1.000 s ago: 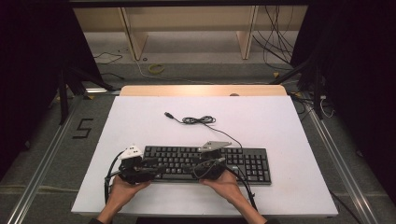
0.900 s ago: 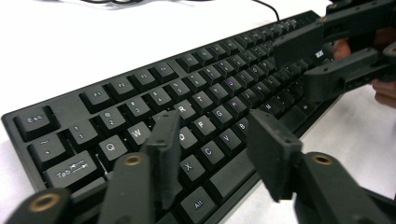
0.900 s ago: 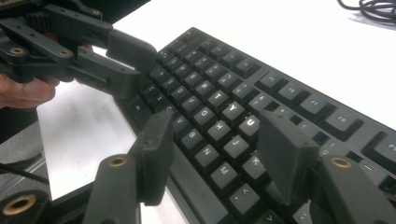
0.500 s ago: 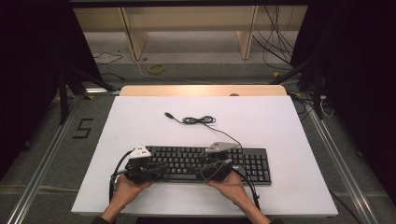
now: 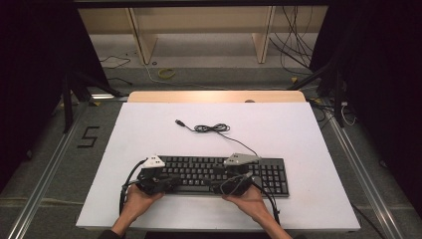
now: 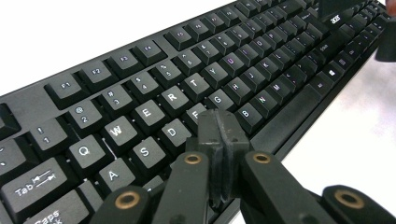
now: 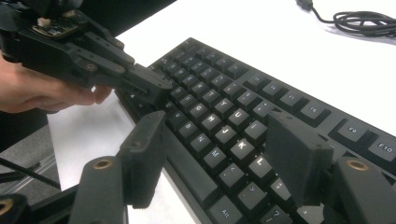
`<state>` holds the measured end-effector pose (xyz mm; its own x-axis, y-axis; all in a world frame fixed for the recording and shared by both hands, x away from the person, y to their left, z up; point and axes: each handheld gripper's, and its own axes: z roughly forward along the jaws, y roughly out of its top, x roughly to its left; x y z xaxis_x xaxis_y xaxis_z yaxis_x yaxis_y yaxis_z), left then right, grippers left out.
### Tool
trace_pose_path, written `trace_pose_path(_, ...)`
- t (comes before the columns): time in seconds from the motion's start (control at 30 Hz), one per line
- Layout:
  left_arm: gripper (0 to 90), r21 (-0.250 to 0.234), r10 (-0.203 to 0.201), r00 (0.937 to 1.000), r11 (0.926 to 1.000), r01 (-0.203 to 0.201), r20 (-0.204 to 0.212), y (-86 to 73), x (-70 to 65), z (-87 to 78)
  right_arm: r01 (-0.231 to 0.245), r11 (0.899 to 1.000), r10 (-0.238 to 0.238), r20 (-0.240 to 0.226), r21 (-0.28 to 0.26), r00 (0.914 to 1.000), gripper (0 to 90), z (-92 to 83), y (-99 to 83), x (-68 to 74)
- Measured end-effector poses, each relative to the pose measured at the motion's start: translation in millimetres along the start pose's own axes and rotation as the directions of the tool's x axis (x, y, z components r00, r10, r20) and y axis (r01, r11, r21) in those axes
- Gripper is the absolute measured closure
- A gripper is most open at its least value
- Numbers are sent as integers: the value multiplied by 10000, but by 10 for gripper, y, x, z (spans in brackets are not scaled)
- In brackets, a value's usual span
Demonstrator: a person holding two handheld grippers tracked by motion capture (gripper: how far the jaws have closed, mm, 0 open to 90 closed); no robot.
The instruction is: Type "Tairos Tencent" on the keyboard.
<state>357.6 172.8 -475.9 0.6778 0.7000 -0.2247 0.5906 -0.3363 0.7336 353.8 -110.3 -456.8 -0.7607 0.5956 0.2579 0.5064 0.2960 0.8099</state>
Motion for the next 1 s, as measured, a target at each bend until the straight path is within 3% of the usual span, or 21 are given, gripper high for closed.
trace_pose_path(0.4, 890, 272, -23, 10000, 9996, 24, -14, -4, 12, 50, -45, 10000, 45, 9, -21, 10000, 391, -82, -66, -14)
trace_pose_path(0.47, 890, 456, 203, 9996, 9988, -194, -182, -10, 4, 71, -24, 10000, 24, 18, -22, 10000, 391, -86, -74, -15)
trace_pose_path(0.63, 892, 516, 177, 9998, 9985, -174, -68, -10, -10, 80, -37, 10000, 37, 68, 74, 10000, 391, -86, -91, -13)
trace_pose_path(0.73, 892, 443, 8, 10000, 9990, -9, 17, -14, -1, 81, -33, 10000, 32, 79, 92, 10000, 391, -90, -93, -10)
trace_pose_path(1.0, 855, 202, 118, 9999, 9997, -115, -123, 20, -4, 27, -56, 10000, 56, 90, 22, 9999, 391, -111, -90, -24)
